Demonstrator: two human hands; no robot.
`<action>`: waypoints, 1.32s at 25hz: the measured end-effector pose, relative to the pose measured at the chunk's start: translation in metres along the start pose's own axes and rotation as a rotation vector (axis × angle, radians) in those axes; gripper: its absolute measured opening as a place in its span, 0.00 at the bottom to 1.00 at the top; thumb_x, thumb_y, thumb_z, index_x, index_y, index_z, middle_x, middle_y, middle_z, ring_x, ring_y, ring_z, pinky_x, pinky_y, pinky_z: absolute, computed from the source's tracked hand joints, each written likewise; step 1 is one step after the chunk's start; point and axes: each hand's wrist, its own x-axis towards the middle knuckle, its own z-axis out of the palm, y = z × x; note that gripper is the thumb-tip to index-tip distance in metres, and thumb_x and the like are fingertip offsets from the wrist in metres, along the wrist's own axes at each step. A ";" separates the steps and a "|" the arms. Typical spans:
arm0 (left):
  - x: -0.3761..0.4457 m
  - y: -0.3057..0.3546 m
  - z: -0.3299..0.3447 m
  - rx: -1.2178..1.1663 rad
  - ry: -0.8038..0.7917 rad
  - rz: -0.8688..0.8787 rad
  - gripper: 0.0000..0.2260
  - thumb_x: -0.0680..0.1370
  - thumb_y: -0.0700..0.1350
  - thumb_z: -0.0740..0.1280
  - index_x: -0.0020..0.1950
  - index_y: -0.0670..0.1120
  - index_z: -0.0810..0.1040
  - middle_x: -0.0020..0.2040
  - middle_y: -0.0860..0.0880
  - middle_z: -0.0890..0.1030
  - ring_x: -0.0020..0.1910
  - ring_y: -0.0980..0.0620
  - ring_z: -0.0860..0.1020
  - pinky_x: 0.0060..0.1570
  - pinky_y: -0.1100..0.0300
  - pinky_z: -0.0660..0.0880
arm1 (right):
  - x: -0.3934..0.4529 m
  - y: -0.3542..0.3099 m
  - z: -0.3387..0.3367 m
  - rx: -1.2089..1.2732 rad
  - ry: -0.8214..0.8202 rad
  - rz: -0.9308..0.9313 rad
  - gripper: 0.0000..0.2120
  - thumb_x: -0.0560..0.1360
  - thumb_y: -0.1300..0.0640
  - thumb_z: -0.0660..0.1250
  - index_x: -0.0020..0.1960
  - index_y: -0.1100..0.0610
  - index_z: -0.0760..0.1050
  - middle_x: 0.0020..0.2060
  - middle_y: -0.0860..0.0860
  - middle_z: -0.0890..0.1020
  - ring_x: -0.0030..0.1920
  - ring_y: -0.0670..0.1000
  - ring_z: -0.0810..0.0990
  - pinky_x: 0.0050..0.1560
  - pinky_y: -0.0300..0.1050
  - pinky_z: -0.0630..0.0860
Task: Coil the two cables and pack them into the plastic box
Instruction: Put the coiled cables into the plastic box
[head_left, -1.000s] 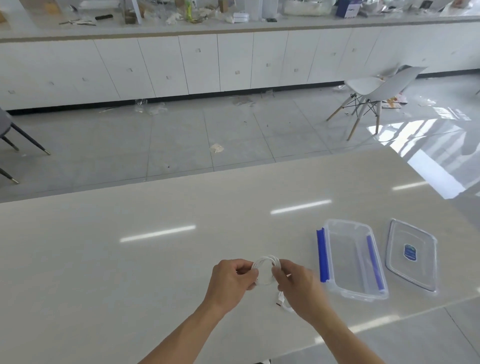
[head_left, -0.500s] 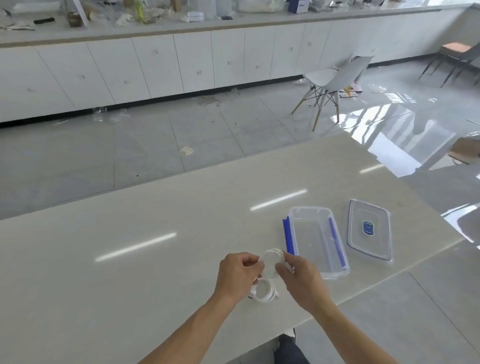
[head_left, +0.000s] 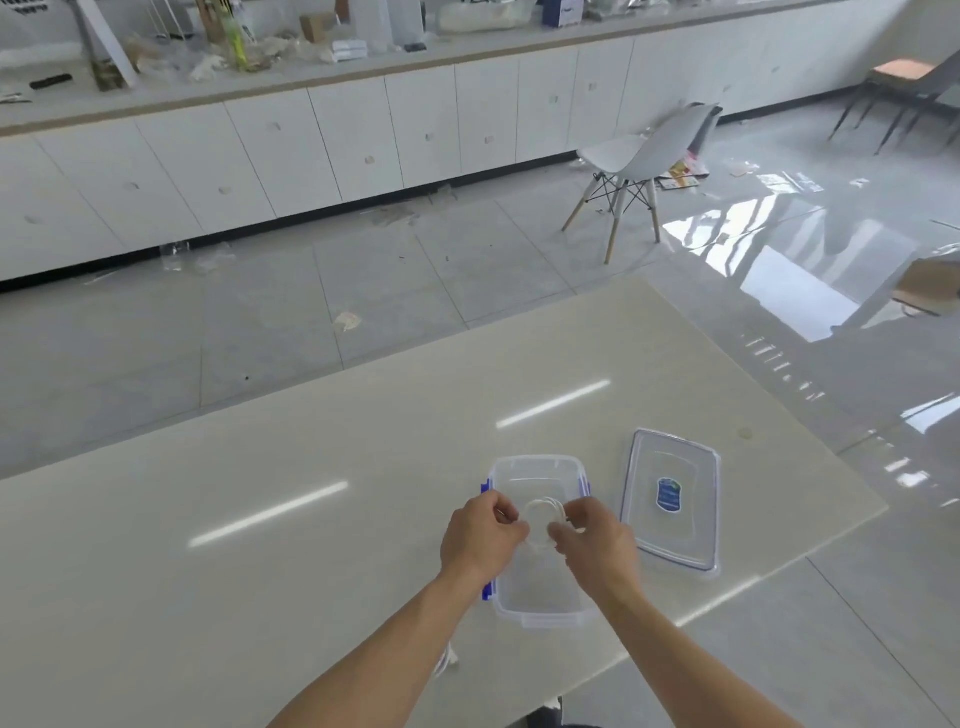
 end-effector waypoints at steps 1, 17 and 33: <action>0.006 0.004 0.005 0.061 0.022 -0.001 0.04 0.71 0.50 0.71 0.40 0.55 0.76 0.39 0.57 0.82 0.43 0.52 0.81 0.45 0.57 0.76 | 0.007 -0.001 0.000 -0.051 0.005 -0.011 0.08 0.72 0.56 0.70 0.51 0.53 0.78 0.42 0.47 0.81 0.42 0.52 0.80 0.41 0.46 0.76; 0.059 0.014 0.046 0.870 0.170 0.223 0.10 0.73 0.39 0.66 0.54 0.45 0.77 0.37 0.47 0.85 0.56 0.43 0.74 0.58 0.45 0.63 | 0.059 -0.015 0.049 -0.203 -0.070 0.261 0.10 0.76 0.64 0.57 0.50 0.60 0.77 0.47 0.55 0.81 0.40 0.54 0.77 0.30 0.42 0.66; 0.062 -0.005 0.054 0.920 0.082 0.291 0.07 0.74 0.45 0.70 0.50 0.46 0.82 0.38 0.50 0.86 0.65 0.43 0.74 0.73 0.36 0.53 | 0.065 0.000 0.057 -0.426 -0.146 -0.042 0.22 0.79 0.61 0.61 0.72 0.61 0.62 0.67 0.59 0.70 0.65 0.58 0.71 0.62 0.49 0.73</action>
